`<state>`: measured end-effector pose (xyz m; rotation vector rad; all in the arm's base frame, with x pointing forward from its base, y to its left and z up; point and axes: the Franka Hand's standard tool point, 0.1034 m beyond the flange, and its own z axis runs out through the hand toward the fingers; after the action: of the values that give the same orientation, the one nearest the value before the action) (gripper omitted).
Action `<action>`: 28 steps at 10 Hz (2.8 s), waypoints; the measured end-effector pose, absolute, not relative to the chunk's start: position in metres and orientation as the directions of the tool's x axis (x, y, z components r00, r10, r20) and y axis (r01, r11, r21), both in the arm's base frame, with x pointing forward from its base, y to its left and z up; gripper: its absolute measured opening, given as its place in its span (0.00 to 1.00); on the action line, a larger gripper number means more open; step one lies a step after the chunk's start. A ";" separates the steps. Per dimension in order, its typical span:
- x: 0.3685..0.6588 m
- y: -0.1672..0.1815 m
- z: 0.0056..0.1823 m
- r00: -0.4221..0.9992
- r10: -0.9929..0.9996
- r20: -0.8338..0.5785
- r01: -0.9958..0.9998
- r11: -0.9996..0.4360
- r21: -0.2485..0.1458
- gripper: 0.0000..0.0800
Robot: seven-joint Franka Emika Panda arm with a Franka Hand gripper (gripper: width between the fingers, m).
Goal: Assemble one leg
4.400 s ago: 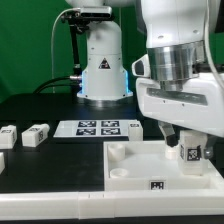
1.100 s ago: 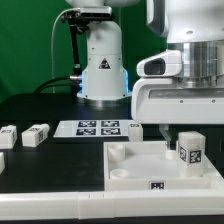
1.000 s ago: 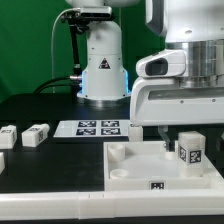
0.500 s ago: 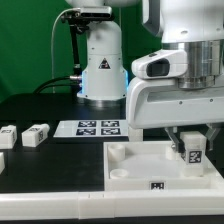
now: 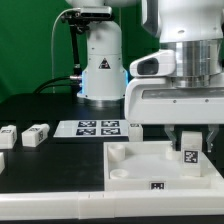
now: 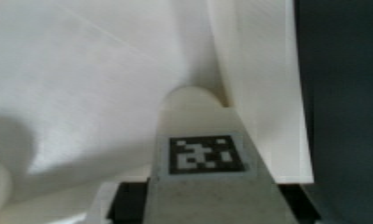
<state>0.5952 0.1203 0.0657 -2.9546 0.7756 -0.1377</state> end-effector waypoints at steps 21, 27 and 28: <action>0.590 0.119 0.063 0.991 0.082 0.101 0.087 -0.995 -0.044 0.81; 0.591 0.117 0.062 0.990 0.096 0.101 0.101 -0.994 -0.041 0.36; 0.591 0.117 0.062 0.994 0.047 0.100 0.052 -0.998 -0.045 0.36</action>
Offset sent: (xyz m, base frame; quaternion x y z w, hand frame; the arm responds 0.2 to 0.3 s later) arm -0.0064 -0.0048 -0.0082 0.0008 -0.0160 0.2837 0.9588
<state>0.5908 0.1166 0.0622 -3.0888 -0.0772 -0.1529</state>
